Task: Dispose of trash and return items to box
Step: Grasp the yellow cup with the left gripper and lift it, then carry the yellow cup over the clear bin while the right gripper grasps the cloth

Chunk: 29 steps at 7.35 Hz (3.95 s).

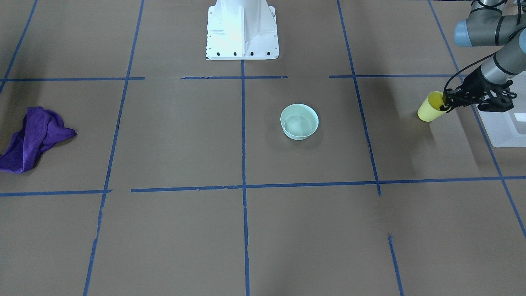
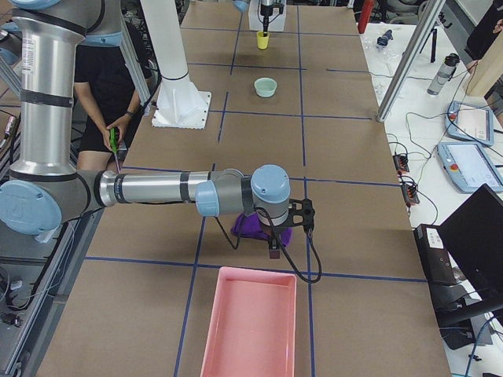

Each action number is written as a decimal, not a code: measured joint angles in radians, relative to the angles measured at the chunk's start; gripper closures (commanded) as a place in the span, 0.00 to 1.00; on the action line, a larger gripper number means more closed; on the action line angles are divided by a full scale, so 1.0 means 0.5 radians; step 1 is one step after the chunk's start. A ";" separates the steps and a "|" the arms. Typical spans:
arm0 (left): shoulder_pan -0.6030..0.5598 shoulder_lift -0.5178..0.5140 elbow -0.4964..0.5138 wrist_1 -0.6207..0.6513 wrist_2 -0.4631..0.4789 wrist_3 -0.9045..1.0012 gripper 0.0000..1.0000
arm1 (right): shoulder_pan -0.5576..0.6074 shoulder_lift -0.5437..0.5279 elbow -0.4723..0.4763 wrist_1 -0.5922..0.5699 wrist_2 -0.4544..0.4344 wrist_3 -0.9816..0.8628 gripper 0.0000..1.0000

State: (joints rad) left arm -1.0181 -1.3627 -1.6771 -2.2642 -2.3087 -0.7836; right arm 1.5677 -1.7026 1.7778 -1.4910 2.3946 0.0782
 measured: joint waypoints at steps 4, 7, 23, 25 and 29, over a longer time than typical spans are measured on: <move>-0.096 0.127 -0.298 0.016 -0.014 0.009 1.00 | -0.013 0.013 0.008 0.007 -0.006 -0.002 0.00; -0.213 0.145 -0.428 0.033 -0.014 0.069 1.00 | -0.075 0.014 0.035 0.022 0.018 0.028 0.00; -1.323 -0.572 -0.293 1.508 0.321 1.950 1.00 | -1.365 -0.195 -0.132 1.178 -0.548 1.110 0.30; -1.355 -0.568 -0.162 1.502 0.317 2.041 1.00 | -1.360 -0.202 -0.144 1.178 -0.545 1.096 1.00; -1.372 -0.530 0.174 1.219 0.313 2.162 1.00 | -1.271 -0.207 -0.134 1.179 -0.527 1.023 1.00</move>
State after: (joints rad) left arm -1.7040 -1.6279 -1.5903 -1.6547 -2.1521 0.2974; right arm 0.9324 -1.8061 1.7107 -0.9017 2.1312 0.5896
